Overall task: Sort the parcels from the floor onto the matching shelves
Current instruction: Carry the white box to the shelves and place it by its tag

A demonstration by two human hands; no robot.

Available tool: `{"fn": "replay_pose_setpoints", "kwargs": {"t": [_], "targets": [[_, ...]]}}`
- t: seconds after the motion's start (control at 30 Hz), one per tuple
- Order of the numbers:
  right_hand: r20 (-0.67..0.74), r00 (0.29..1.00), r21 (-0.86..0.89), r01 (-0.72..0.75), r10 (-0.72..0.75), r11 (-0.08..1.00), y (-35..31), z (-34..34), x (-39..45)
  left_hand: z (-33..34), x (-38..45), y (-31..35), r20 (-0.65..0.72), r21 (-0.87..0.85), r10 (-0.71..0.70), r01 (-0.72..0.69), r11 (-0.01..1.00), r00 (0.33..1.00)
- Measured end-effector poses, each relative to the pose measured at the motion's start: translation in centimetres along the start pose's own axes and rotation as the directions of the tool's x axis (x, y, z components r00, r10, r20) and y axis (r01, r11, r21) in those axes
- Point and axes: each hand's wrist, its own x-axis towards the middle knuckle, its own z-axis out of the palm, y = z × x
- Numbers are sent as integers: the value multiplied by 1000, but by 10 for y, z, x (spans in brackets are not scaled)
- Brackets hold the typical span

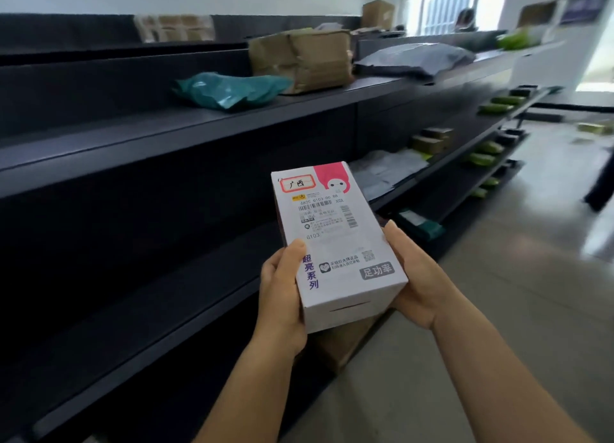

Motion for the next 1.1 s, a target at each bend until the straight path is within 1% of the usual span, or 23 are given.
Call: {"fn": "replay_pose_setpoints", "kwargs": {"t": [0.13,0.2,0.33,0.43,0.53,0.63,0.73,0.83,0.93,1.1], "targets": [[-96,994,59,61,-55,996,-21,-46,13,53,47,-18,90,-10,-75,76,997,993],[-136,987,46,89,-83,995,-32,-66,23,77,75,-27,128,-21,-107,110,994,986],[-244,964,0,108,-104,994,-59,-97,50,120,132,-40,250,-6,-136,142,990,959],[-317,937,-34,146,-150,989,-77,-118,75,147,176,-45,336,-19,-164,180,983,927],[-376,906,-27,202,-197,979,-95,-137,95,178,217,-49,387,5,-182,195,981,904],[-420,875,-27,256,-243,966,-112,-160,111,211,245,-55,463,39,-205,212,977,862],[-467,850,-24,265,-245,964,-128,-184,124,241,271,-64,500,62,-244,247,967,831],[-532,810,-26,275,-246,961,-144,-219,139,278,298,-78,512,110,-293,277,955,808],[-571,776,-16,318,-270,948,-159,-252,149,314,315,-91,536,148,-282,241,959,795],[-612,740,22,370,-281,929,-192,-338,169,395,349,-128,601,189,-243,160,969,762]]}}
